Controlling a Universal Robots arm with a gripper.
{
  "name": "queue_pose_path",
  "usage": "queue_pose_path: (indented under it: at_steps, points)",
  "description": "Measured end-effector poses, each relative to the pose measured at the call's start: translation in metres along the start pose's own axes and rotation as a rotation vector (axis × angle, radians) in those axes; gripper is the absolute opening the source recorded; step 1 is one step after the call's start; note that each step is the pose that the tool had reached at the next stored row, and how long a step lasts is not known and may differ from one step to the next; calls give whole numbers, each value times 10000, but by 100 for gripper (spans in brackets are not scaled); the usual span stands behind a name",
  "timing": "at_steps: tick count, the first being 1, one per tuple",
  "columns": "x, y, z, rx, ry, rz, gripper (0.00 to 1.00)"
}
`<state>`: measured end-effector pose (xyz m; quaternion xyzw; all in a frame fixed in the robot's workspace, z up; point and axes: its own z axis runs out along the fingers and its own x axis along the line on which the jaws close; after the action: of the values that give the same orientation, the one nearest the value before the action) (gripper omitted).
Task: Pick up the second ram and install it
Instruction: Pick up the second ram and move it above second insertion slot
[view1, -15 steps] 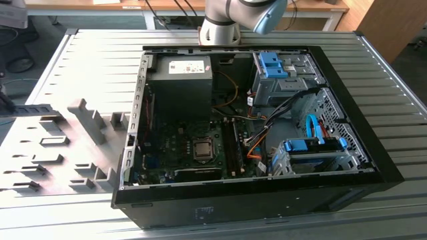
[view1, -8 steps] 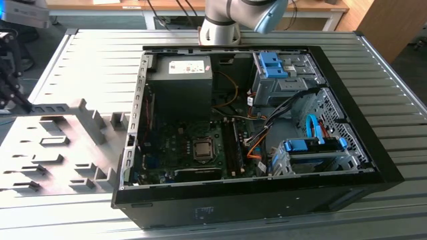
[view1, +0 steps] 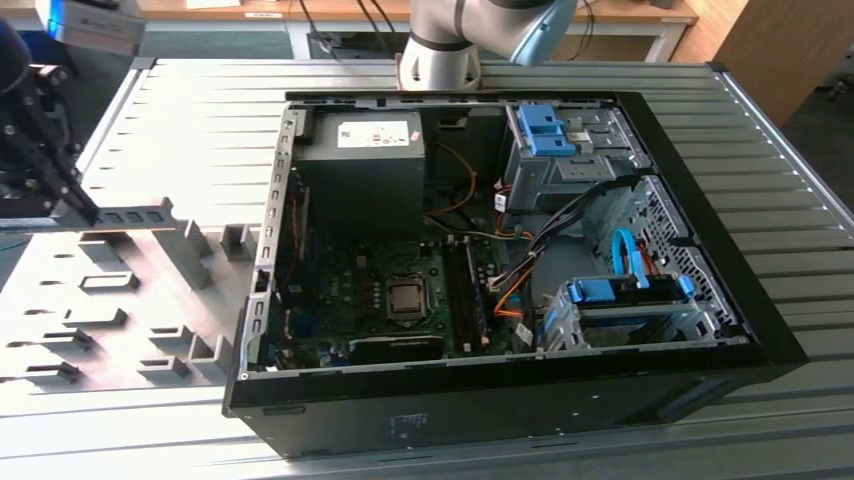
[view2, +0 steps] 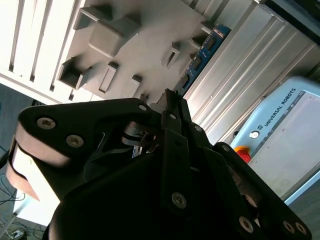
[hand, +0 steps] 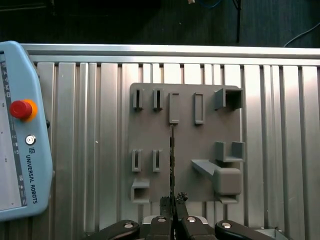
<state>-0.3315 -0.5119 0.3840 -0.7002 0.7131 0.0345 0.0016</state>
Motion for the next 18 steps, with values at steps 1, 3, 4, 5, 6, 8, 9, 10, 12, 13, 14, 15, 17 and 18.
queue_pose_path:
  at_steps: [1, 3, 4, 5, 6, 8, 9, 10, 12, 13, 14, 15, 17, 18]
  points:
    - [-1, -27, -1, -1, 0, 0, 14]
    - [-3, -88, -4, -3, 0, 0, 14]
    - [-4, -116, -5, -6, 0, 0, 14]
    - [-4, -146, -6, -7, 1, 1, 14]
    - [-5, -172, -7, -8, 1, 1, 14]
    - [-6, -225, -9, -10, 1, 1, 14]
    - [-6, -250, -10, -12, 1, 0, 14]
    - [-7, -277, -11, -14, 1, 0, 14]
    - [-8, -325, -13, -15, 1, 0, 14]
    - [-8, -350, -15, -17, 1, 1, 14]
    - [-9, -375, -16, -18, 1, 1, 14]
    - [-9, -396, -16, -19, 1, 1, 14]
    - [-10, -441, -18, -21, 1, 1, 14]
    - [-11, -470, -19, -23, 0, 2, 14]
